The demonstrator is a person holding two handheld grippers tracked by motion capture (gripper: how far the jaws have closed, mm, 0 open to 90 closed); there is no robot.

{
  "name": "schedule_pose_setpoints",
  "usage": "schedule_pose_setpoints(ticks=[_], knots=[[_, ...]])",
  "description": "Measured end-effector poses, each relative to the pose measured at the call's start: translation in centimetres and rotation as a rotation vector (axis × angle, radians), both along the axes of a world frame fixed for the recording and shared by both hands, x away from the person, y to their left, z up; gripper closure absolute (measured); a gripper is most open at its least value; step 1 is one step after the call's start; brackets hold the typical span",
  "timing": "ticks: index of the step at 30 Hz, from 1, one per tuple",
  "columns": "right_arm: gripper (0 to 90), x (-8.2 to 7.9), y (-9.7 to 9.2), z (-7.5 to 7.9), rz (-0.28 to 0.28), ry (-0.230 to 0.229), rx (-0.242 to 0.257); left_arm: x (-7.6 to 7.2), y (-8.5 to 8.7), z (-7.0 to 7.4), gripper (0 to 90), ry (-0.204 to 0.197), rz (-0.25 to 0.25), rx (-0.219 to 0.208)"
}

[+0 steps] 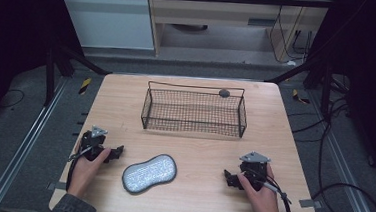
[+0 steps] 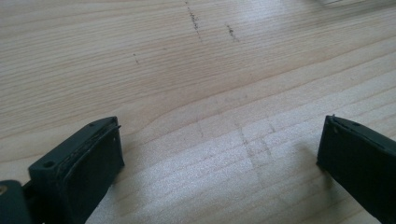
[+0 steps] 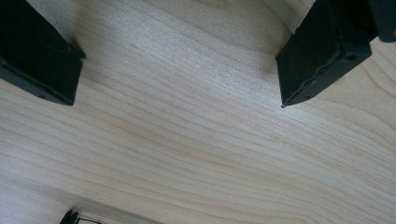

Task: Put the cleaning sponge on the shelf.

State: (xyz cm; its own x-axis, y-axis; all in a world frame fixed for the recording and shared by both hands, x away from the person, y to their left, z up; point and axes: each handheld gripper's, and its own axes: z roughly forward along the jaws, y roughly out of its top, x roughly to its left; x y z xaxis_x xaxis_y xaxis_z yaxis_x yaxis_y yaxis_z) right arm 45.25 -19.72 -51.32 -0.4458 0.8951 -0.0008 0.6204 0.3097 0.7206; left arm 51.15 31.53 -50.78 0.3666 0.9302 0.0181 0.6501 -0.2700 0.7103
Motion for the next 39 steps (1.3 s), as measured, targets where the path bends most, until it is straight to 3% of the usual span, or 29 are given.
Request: schedule_pose_setpoints(ticks=[10, 14, 17, 27, 30, 34, 39], knots=[[0.4, 0.0, 0.0, 0.0, 0.005, -0.004, 0.000, -0.3, -0.4, 0.7, 2.6, -0.004, -0.044, 0.021], [0.4, -0.1, 0.0, 0.0, 0.003, -0.003, 0.001, -0.8, -1.1, 1.7, 3.0, -0.010, -0.076, 0.043], [0.4, -0.1, 0.0, 0.0, 0.003, -0.003, 0.002, -1.5, -2.0, 2.9, 3.1, -0.015, -0.133, 0.055], [0.4, -0.1, 0.0, 0.0, 0.006, -0.001, 0.000, -2.5, -4.1, 5.0, 3.2, -0.033, -0.202, 0.038], [0.4, -0.1, -0.1, 0.0, 0.014, -0.002, 0.001, -2.9, -5.0, 5.4, 3.3, -0.009, -0.243, 0.033], [0.4, -0.1, -0.2, 0.0, 0.018, -0.002, -0.002, -3.3, -5.5, 5.7, 3.5, 0.019, -0.273, 0.075], [0.4, -0.1, -0.2, 0.0, 0.017, -0.003, -0.003, -3.9, -6.0, 6.2, 3.2, 0.064, -0.313, 0.082]])
